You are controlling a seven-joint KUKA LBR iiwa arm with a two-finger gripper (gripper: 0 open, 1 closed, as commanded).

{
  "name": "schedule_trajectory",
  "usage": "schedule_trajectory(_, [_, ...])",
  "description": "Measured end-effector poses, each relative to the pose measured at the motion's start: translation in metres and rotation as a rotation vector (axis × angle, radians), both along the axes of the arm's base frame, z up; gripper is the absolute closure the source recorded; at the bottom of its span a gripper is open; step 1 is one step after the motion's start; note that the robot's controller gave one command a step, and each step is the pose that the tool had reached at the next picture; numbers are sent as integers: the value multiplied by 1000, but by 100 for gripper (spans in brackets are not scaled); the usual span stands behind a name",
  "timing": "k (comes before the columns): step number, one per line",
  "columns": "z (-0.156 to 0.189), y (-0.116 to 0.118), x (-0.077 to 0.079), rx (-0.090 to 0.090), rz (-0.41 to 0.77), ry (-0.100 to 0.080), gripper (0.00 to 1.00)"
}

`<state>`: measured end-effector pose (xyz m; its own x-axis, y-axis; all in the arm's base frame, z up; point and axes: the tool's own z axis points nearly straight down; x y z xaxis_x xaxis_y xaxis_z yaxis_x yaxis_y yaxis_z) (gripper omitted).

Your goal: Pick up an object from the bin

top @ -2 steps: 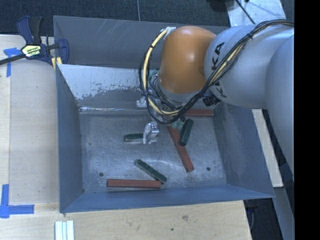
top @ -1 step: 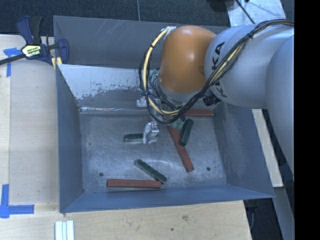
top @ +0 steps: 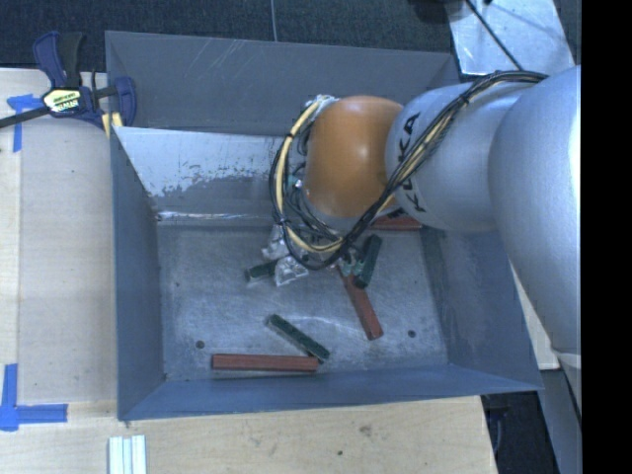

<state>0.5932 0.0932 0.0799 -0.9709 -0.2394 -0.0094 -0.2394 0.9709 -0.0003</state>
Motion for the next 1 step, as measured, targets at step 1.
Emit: schedule_trajectory(1, [0,0,0,0,0,0,100])
